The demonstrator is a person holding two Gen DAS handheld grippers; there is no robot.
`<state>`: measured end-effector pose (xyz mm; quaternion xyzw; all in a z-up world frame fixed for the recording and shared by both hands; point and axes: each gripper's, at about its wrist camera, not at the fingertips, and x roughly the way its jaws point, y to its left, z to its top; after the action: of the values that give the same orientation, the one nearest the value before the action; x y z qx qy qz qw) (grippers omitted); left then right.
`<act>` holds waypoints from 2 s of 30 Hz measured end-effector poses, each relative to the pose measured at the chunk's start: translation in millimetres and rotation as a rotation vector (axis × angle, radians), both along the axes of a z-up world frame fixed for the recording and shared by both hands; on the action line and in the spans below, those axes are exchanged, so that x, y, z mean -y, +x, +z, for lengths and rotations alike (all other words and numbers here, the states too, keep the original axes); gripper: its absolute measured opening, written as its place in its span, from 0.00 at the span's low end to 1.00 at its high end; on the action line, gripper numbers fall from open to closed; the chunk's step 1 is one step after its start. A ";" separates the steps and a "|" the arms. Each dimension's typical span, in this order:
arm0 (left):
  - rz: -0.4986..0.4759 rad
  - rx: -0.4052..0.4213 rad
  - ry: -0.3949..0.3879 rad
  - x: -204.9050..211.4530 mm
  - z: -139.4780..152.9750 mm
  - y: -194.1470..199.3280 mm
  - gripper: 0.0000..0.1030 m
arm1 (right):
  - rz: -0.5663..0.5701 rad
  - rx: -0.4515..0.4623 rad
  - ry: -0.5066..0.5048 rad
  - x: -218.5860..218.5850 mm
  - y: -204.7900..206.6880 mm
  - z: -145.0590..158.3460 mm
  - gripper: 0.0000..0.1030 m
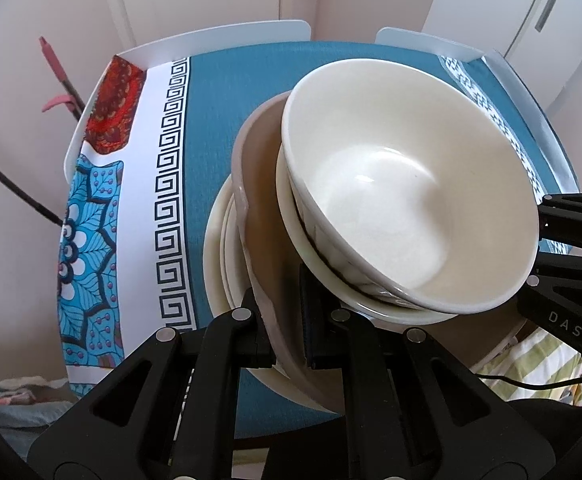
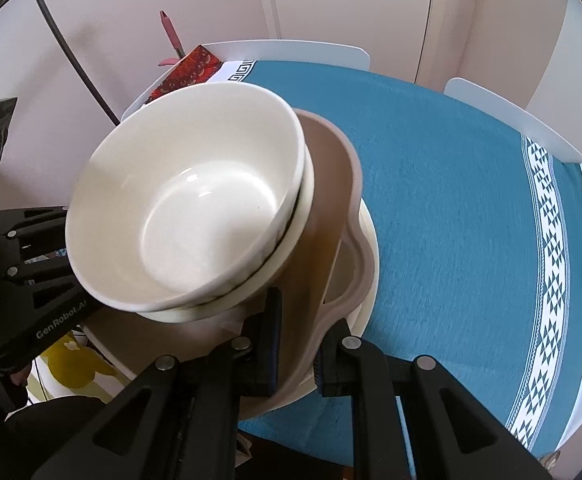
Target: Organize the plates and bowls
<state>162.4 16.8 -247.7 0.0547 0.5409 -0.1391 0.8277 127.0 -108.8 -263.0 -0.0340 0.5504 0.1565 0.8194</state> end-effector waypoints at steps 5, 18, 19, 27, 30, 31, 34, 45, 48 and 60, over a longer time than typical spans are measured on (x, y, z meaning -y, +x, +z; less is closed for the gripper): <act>-0.024 -0.025 0.009 1.4 -1.7 1.7 0.08 | -0.041 -0.042 0.028 3.0 2.9 -0.5 0.12; -0.110 -0.114 0.075 10.8 -0.9 3.7 0.10 | -0.054 -0.132 -0.007 -5.9 3.5 3.0 0.23; -0.119 -0.124 0.078 11.9 0.0 4.2 0.11 | -0.056 -0.140 -0.006 -6.9 2.9 3.7 0.24; -0.128 -0.180 0.054 15.0 6.6 4.1 0.25 | -0.035 -0.148 -0.010 -12.9 -4.9 14.3 0.79; -0.133 -0.190 0.042 18.6 8.2 0.8 0.36 | -0.038 -0.140 0.000 -10.4 -3.0 15.9 0.80; -0.128 -0.190 0.046 19.8 8.5 -0.1 0.37 | -0.040 -0.143 0.001 -10.2 -1.2 15.2 0.80; -0.120 -0.202 0.028 21.2 8.5 -2.5 0.45 | -0.042 -0.141 -0.003 -4.4 -2.0 16.4 0.80; -0.026 -0.176 0.013 10.4 24.3 -16.4 0.87 | -0.087 -0.110 0.037 27.3 -10.1 29.0 0.80; -0.006 -0.142 0.014 2.9 39.2 -29.7 0.87 | -0.088 -0.078 0.049 29.2 -20.2 40.4 0.80; 0.153 0.359 -0.071 -30.0 188.2 -97.6 0.89 | -0.185 0.283 0.077 52.5 -76.3 158.8 0.82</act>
<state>64.8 46.8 -59.5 0.0081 0.3821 -0.0829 0.9204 50.6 -161.3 -104.2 0.0263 0.4238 0.0950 0.9004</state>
